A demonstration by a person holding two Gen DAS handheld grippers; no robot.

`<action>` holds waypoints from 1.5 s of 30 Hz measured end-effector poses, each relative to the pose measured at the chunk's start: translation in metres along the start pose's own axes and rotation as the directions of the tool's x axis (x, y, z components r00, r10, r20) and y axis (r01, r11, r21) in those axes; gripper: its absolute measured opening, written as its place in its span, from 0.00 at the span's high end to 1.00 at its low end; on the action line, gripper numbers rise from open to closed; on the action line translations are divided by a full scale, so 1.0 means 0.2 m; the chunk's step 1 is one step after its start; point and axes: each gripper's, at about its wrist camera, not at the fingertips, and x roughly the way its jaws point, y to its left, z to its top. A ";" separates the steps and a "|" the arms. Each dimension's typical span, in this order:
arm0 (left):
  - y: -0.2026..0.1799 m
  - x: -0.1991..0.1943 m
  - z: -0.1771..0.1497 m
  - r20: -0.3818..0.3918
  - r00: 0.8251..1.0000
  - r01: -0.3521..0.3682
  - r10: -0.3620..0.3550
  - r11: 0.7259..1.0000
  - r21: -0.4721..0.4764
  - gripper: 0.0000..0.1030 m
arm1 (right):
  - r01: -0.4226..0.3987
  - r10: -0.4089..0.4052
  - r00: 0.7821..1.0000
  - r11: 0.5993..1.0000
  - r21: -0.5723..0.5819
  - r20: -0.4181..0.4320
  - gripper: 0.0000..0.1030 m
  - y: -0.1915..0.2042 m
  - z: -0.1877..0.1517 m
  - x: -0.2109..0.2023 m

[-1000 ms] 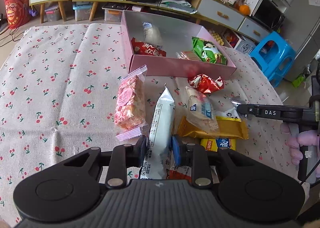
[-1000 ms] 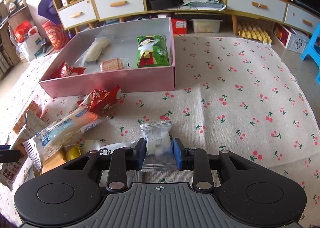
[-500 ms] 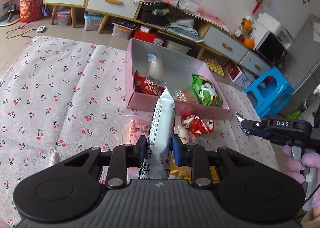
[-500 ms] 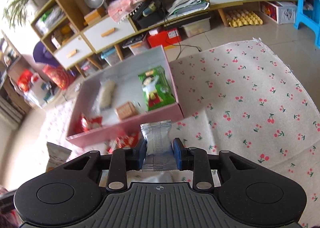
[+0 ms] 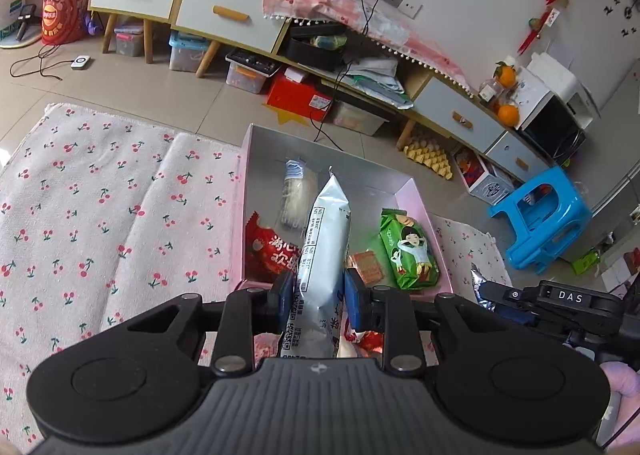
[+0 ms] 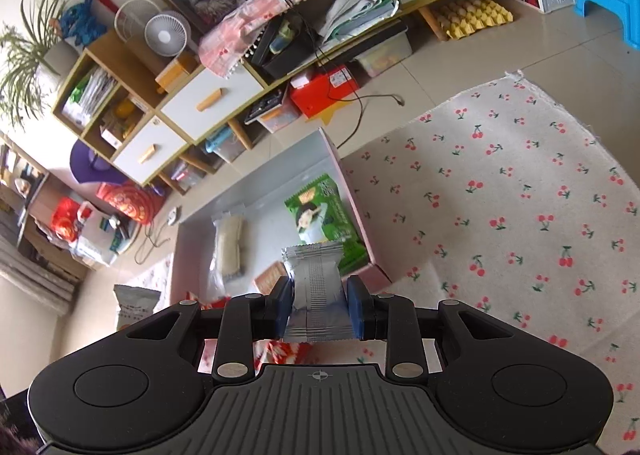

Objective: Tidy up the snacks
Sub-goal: 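Carry the white bar and silver packet into the pink box, then open both tools to drop the snacks inside the box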

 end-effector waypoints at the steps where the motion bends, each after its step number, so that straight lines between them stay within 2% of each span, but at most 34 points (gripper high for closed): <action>1: -0.01 0.01 0.01 0.000 1.000 -0.001 0.001 1.000 0.003 0.76 | -0.007 0.007 1.000 1.000 0.006 -0.003 0.73 0.01 0.01 0.02; 13: -0.09 0.26 0.08 -0.032 0.999 -0.030 0.031 0.999 0.036 0.76 | -0.128 0.129 0.991 0.992 0.007 -0.035 0.73 0.10 0.07 0.27; 17: -0.12 0.32 0.11 -0.034 0.998 -0.049 0.051 0.997 0.059 0.76 | -0.123 0.123 0.992 0.992 -0.002 -0.033 0.73 0.09 0.07 0.32; 21: -0.15 0.39 0.14 -0.043 0.997 -0.067 0.070 0.994 0.084 0.76 | -0.135 0.137 0.990 0.990 0.037 -0.037 0.73 0.05 0.08 0.36; 26: -0.15 0.47 0.16 -0.062 0.995 -0.079 0.082 0.996 0.049 0.76 | -0.137 0.138 0.990 0.990 0.040 -0.037 0.72 0.03 0.08 0.38; 37: -0.19 0.54 0.20 -0.046 0.994 -0.097 0.101 0.993 0.071 0.75 | -0.147 0.149 0.988 0.987 0.062 -0.031 0.71 -0.02 0.10 0.40; 39: -0.21 0.54 0.19 -0.039 0.995 -0.090 0.094 0.991 0.094 0.74 | -0.154 0.156 0.987 0.986 0.068 -0.030 0.68 -0.02 0.10 0.39; 41: -0.22 0.54 0.19 -0.019 0.992 -0.121 0.124 0.986 0.116 0.69 | -0.161 0.164 0.986 0.984 0.075 -0.030 0.67 -0.02 0.10 0.39; 45: -0.24 0.52 0.19 -0.009 0.991 -0.128 0.130 0.982 0.136 0.66 | -0.161 0.164 0.986 0.985 0.062 -0.034 0.64 0.00 0.10 0.38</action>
